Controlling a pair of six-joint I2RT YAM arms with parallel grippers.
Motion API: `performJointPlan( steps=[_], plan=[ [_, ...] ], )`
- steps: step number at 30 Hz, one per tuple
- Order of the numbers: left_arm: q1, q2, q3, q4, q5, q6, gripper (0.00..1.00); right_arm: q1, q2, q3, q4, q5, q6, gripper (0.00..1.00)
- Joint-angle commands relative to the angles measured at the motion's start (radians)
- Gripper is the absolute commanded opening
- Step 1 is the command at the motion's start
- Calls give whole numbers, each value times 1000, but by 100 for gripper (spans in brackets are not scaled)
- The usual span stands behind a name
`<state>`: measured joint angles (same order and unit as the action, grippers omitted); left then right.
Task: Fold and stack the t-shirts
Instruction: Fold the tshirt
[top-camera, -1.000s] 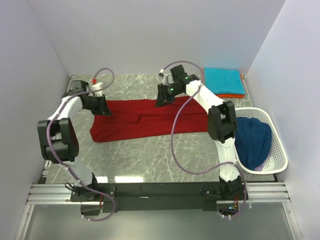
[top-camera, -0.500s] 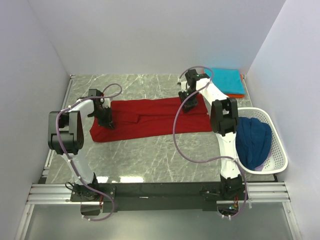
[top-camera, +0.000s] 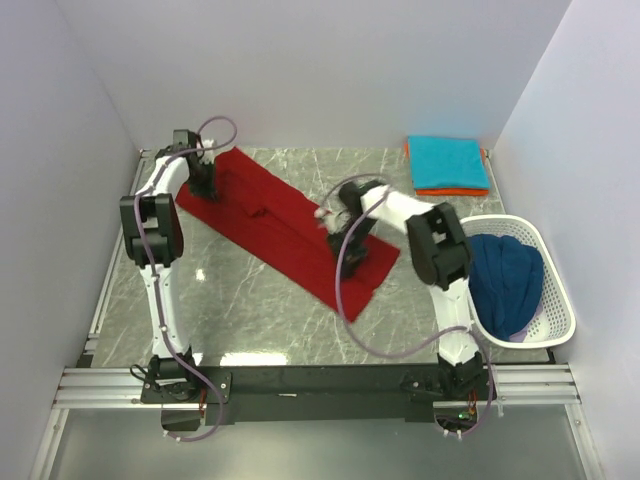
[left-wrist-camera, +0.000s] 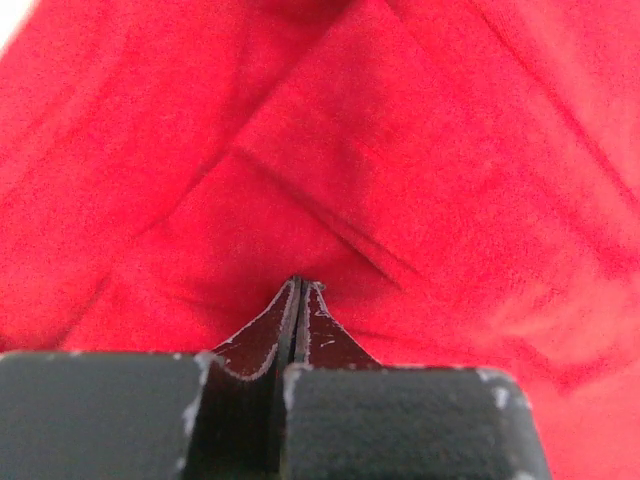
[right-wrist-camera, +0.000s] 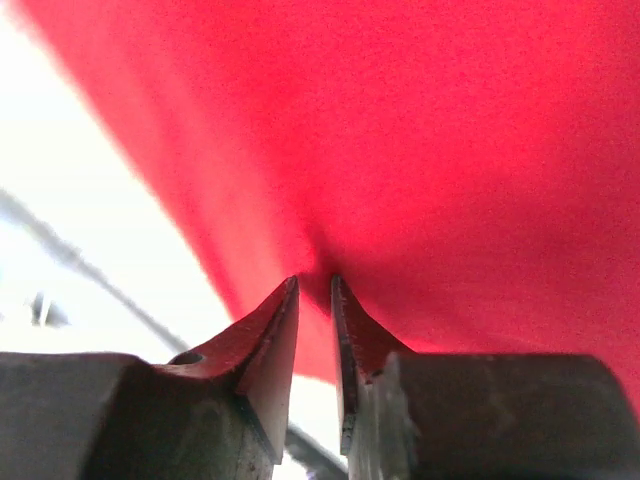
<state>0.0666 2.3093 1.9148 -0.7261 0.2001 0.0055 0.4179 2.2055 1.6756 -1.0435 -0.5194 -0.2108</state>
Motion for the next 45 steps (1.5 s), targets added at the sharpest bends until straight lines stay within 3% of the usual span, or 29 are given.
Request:
performJointPlan(
  steps=[1,3,5,6,11,17,23,27,33,39,45],
  plan=[
    [-4,70,214,31,-7,82,1,124,-119,-42,-96,-342,-84,30],
    [-4,4,198,69,47,77,4,66,-141,13,-134,-387,-90,37],
    [-4,-69,123,166,126,79,14,4,-167,42,-141,-389,-73,41],
    [-4,-138,43,204,154,80,24,-72,-174,59,-129,-377,-58,45],
    [-40,-208,-53,321,295,31,30,-197,-184,49,6,-78,-2,46],
    [-120,-93,52,269,297,2,24,-217,-104,59,51,107,-16,41],
    [-145,-94,30,290,314,-39,23,-215,-38,52,43,137,-24,41],
    [-159,-85,26,278,311,-32,23,-211,-66,-48,69,137,-27,39],
    [-182,-68,13,277,314,-32,22,-177,-145,-250,73,64,-32,20],
    [-208,-22,7,268,329,-32,20,-125,-251,-410,26,-57,-53,23],
    [-237,22,33,263,331,-26,19,-139,-380,-441,89,106,8,34]
  ],
)
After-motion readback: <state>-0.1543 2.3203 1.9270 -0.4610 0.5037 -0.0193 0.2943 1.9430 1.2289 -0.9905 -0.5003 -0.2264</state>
